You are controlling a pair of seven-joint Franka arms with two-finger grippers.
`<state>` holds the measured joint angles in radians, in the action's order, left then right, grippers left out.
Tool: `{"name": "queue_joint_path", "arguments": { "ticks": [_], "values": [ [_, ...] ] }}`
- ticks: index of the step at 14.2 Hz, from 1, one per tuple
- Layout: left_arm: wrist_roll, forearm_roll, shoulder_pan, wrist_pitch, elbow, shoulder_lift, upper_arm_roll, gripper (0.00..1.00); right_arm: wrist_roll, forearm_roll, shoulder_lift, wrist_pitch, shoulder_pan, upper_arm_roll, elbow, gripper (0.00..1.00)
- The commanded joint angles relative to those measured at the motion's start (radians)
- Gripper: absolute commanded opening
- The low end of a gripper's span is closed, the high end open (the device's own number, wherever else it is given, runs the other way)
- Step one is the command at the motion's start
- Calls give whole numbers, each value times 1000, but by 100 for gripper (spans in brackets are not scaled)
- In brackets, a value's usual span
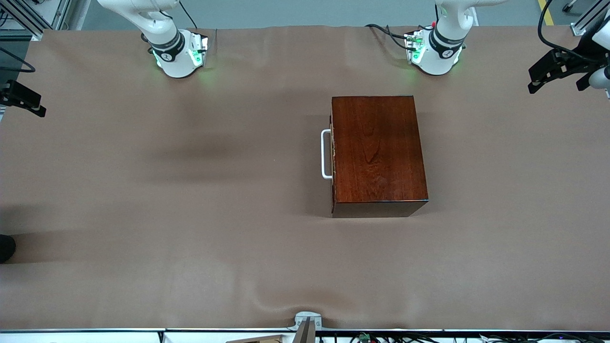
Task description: Open drawer, take yellow block, close drawer
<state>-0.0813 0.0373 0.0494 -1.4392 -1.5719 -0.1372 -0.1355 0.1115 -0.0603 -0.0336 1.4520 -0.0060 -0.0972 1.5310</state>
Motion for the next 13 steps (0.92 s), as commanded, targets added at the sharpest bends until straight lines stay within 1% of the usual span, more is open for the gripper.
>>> {"name": "queue_joint_path", "arguments": {
  "ticks": [1,3,4,6,8,9,10,11,13],
  "values": [
    [-2,-7,-8,-4,6,-7,0,100,10,-9,6,-10,-15,10,-12,100],
    [-3,-11,-16,-6,18,7,-4,100,10,-9,6,-10,-15,10,-12,100],
    [-14,-19,-32,-6,27,27,-27,100,11,-9,6,-10,-15,10,-14,100],
    [-27,-25,-45,-6,44,73,-99,100,10,-9,6,-10,-15,10,-14,100],
    [-119,-17,-52,-13,46,134,-203,100,10,-9,6,-10,-15,10,-14,100],
    [-180,-16,-59,-26,62,175,-251,100,10,-9,6,-10,-15,10,-14,100],
    [-245,-7,-78,-41,97,226,-294,100,10,-9,6,-10,-15,10,-14,100],
    [-326,7,-116,-53,131,281,-318,100,10,-9,6,-10,-15,10,-14,100],
    [-482,56,-239,-90,212,397,-319,100,10,-9,6,-10,-15,10,-14,100]
  ]
}}
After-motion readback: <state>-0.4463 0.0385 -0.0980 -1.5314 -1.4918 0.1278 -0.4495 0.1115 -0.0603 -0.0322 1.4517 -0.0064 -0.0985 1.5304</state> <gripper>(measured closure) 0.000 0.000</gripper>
